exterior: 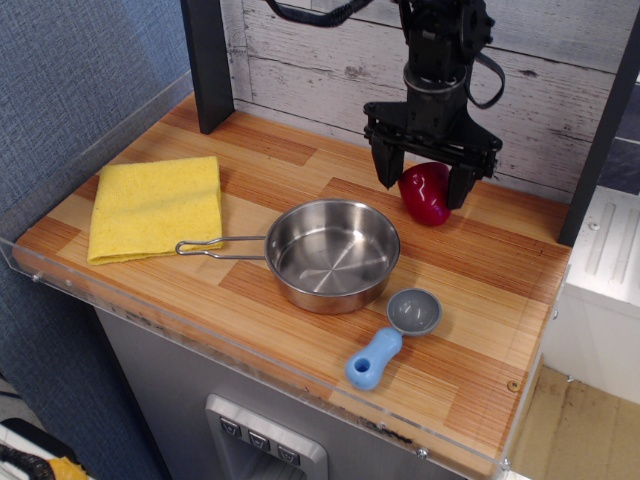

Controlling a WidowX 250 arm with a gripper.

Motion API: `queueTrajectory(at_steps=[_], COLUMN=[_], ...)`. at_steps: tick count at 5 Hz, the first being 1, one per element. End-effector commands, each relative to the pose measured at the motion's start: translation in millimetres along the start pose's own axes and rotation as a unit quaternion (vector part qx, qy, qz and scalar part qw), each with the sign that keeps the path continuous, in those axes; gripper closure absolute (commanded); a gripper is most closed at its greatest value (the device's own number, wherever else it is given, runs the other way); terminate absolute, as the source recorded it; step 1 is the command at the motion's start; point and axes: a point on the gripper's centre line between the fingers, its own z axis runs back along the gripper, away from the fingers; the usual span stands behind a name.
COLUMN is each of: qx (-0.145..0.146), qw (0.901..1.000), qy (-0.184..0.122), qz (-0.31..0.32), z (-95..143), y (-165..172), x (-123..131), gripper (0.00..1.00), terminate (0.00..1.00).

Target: Put red ball on the vessel

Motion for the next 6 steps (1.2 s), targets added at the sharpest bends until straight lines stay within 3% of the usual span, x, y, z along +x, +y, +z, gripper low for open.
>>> queueTrajectory(at_steps=[1,2,4,6], qx=[0.002,0.008,0.001,-0.069], qw=[0.9999,0.9999,0.9999,0.9971], qy=[-0.010,-0.011,-0.011,-0.025], qz=[-0.004,0.000,0.002,0.022], z=[-3,-7,8,94], y=[-6,-5,-1,6], x=[5,1,-2,-15], gripper=[0.00,1.00,1.00,1.00], terminate=[0.00,0.00,0.00,0.00])
